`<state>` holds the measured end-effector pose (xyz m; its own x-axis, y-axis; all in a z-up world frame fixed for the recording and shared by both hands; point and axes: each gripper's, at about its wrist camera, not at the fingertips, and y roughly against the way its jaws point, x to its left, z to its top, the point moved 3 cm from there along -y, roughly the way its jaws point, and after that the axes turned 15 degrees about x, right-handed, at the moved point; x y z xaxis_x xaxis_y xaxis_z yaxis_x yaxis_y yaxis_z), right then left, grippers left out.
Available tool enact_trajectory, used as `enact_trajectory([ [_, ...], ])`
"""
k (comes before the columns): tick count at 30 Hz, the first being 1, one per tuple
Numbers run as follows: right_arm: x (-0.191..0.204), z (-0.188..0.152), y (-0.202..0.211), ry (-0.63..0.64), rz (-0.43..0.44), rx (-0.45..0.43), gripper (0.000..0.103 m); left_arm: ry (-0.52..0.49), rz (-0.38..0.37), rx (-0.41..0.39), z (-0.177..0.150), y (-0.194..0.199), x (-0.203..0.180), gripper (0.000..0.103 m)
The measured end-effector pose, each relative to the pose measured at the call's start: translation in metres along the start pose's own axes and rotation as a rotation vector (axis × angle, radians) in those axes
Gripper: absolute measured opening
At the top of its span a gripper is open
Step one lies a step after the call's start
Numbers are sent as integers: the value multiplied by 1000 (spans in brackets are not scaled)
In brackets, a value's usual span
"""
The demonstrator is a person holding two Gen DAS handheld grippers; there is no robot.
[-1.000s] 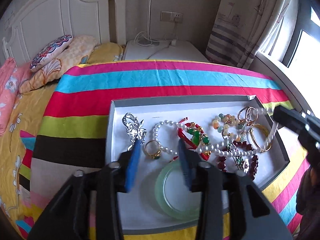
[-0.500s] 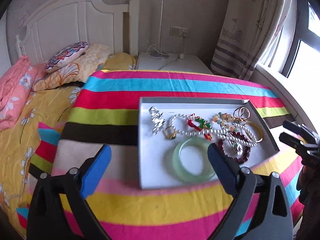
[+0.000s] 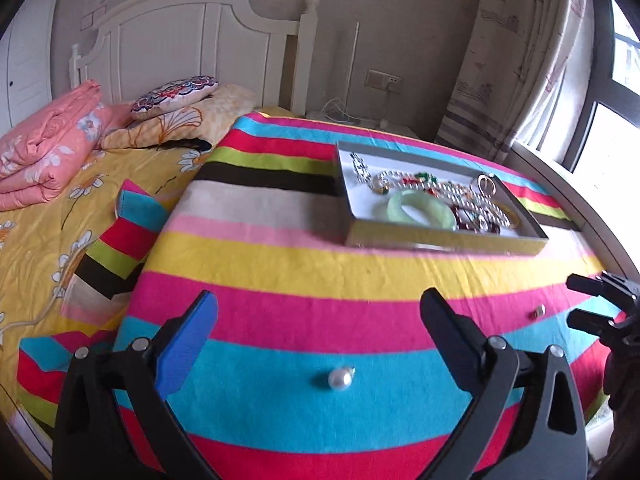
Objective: Organize jewelry
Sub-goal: 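Grasp a pearl earring with the left tool while the right tool grasps another pearl earring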
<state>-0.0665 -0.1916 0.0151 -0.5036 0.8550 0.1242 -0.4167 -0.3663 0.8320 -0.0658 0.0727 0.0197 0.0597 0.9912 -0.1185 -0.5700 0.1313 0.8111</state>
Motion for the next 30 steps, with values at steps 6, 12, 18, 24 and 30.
enact_trajectory([
  [6,21,2,-21,60,-12,66,50,-109,-66,-5,-12,-2,-13,100],
  [12,15,4,-29,69,-24,109,43,-158,-113,5,-13,-3,-20,100],
  [18,13,4,-30,76,-3,118,41,-182,-101,36,-13,-8,-25,100],
  [24,16,5,-35,91,-16,141,35,-223,-73,79,-20,-12,-31,87],
  [30,17,5,-37,98,-32,146,34,-251,-83,124,-27,-21,-33,56],
])
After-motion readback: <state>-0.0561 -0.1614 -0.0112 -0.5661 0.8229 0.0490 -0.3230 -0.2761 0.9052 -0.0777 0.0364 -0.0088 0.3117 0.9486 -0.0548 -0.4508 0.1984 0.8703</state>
